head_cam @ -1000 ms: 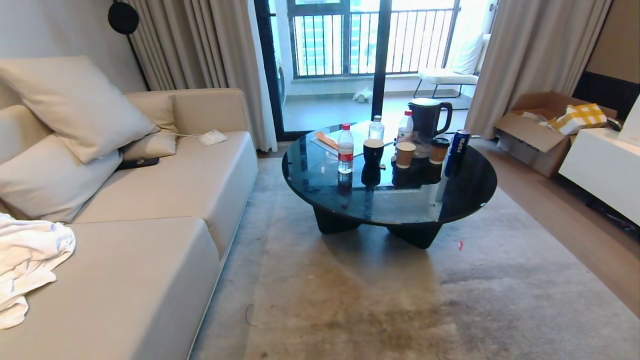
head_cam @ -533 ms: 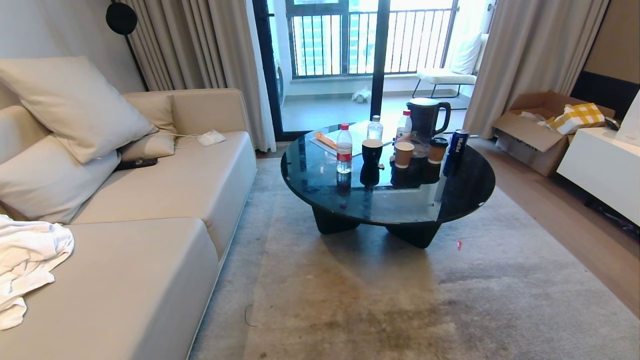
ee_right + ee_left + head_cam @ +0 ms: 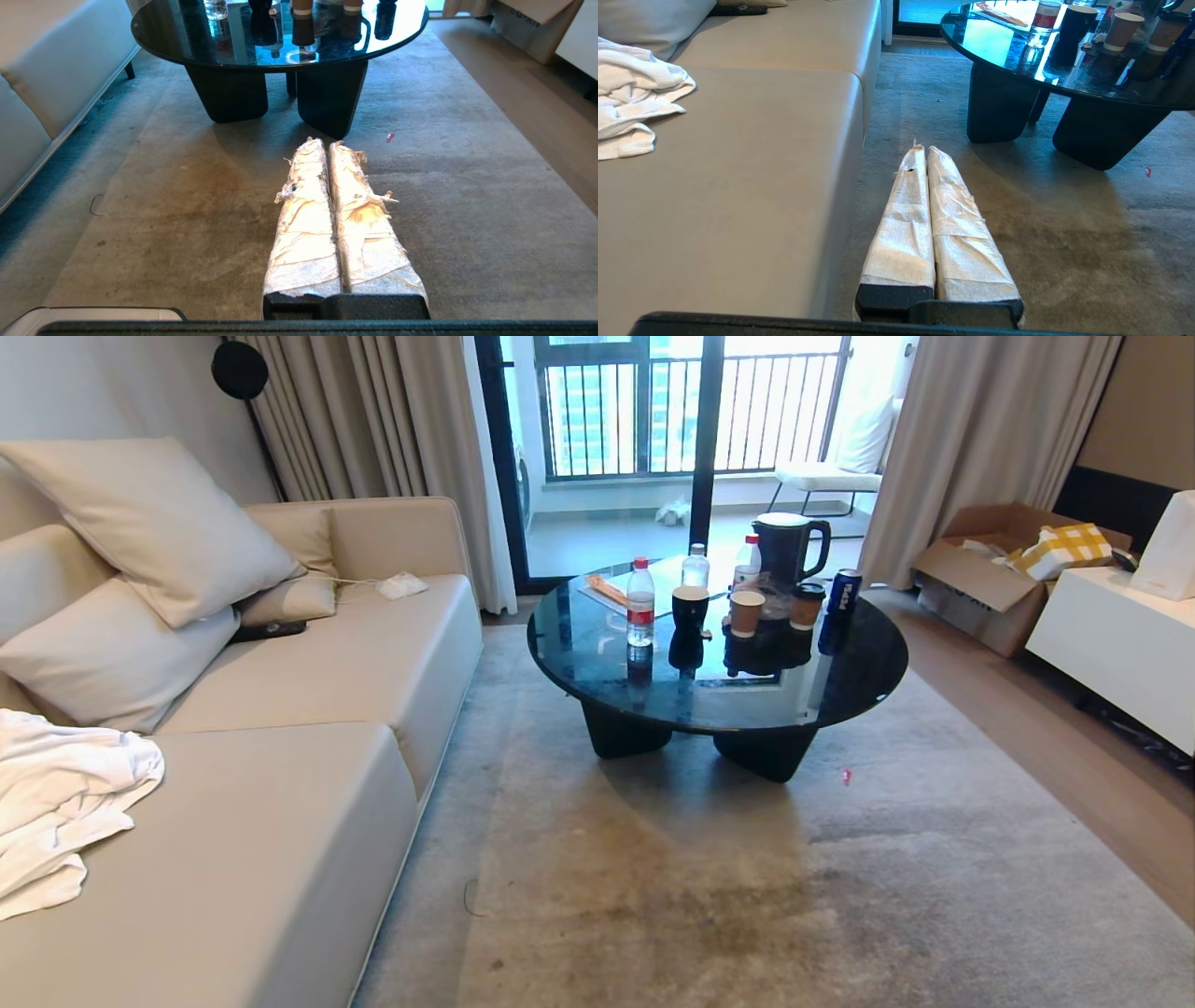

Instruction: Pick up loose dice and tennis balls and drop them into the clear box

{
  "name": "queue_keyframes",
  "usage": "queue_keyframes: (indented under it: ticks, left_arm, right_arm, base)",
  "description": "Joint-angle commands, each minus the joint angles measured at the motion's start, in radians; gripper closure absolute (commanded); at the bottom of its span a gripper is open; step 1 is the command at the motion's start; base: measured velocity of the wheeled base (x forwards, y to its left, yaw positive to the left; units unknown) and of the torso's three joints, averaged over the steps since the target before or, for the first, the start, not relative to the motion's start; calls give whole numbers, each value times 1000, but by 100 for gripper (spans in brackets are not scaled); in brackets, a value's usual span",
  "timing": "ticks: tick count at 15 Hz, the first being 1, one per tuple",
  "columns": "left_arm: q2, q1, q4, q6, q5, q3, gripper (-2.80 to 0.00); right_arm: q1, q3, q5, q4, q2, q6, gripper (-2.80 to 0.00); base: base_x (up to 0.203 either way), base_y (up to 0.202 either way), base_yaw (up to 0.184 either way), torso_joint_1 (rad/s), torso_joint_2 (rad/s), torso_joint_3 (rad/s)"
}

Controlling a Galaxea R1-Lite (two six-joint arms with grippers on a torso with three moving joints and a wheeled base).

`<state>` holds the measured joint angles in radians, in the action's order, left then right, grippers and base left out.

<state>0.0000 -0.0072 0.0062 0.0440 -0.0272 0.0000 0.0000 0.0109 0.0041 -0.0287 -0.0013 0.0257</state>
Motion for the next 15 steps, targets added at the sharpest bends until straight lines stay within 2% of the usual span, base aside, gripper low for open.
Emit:
queue_keyframes:
  ticks: [1,15]
  left_arm:
    - [0,0,-1,-3,1,0,0]
    - [0,0,-2,-3,1,0,0]
  right_arm:
    - [0,0,1,0,0,0,0]
    - [0,0,1,0,0,0,0]
  base:
    - [-191,0,-1,4,7,2]
    - [-184,0,0,2,2,2]
